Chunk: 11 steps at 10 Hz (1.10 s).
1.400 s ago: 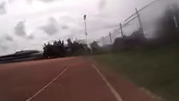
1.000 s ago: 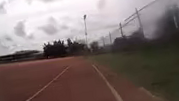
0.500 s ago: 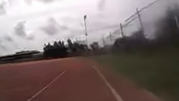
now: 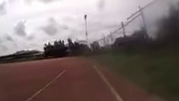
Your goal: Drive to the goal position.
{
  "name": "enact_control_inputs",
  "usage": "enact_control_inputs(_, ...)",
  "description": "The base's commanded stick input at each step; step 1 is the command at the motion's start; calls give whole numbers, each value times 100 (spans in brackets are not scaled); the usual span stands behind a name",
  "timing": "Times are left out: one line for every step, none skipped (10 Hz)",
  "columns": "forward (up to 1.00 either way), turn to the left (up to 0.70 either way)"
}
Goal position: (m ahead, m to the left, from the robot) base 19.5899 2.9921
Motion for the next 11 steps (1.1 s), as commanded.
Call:
enact_control_inputs(70, 0)
enact_control_inputs(70, 0)
enact_control_inputs(70, 0)
enact_control_inputs(70, 0)
enact_control_inputs(70, 0)
enact_control_inputs(70, 0)
enact_control_inputs(70, 0)
enact_control_inputs(70, 0)
enact_control_inputs(70, 0)
enact_control_inputs(70, 0)
enact_control_inputs(70, 0)
